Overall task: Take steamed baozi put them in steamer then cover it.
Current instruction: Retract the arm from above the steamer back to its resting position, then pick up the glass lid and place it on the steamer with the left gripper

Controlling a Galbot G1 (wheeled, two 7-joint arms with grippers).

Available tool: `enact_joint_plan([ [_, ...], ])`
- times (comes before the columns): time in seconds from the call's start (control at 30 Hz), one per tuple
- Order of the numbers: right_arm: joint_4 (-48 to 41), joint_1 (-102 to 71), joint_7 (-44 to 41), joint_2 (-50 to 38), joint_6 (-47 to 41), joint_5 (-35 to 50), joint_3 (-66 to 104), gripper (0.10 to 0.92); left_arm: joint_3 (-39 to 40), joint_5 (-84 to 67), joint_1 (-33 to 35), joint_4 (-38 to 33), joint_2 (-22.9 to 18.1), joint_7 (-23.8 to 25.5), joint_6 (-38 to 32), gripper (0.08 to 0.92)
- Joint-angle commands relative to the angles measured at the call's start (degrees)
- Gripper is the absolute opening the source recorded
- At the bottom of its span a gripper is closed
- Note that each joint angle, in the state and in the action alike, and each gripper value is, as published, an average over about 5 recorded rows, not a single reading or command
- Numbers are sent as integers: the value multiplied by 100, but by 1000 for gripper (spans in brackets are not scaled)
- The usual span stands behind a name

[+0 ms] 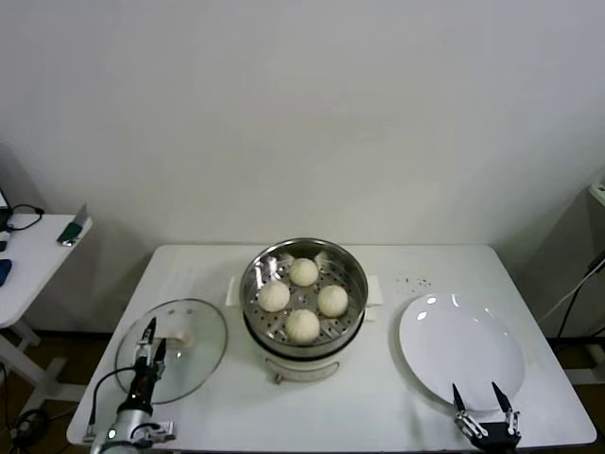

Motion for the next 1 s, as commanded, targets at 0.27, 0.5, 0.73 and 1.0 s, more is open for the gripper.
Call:
enact_joint_plan([
  [0.27, -2, 7, -18, 111, 28, -68, 8, 823, -2, 310, -437, 668, -37, 72, 75, 620],
  [0.5, -24, 56, -2, 134, 16, -65, 21, 823, -9, 290, -416, 624, -81, 69, 82, 421],
  [0.73, -53, 113, 4, 156, 6, -71, 26, 823, -11, 105, -360, 362, -69, 105, 100, 222],
  [1.0, -95, 134, -16, 128, 16, -118, 7, 823, 22, -474, -100, -520, 50, 354, 234, 137],
])
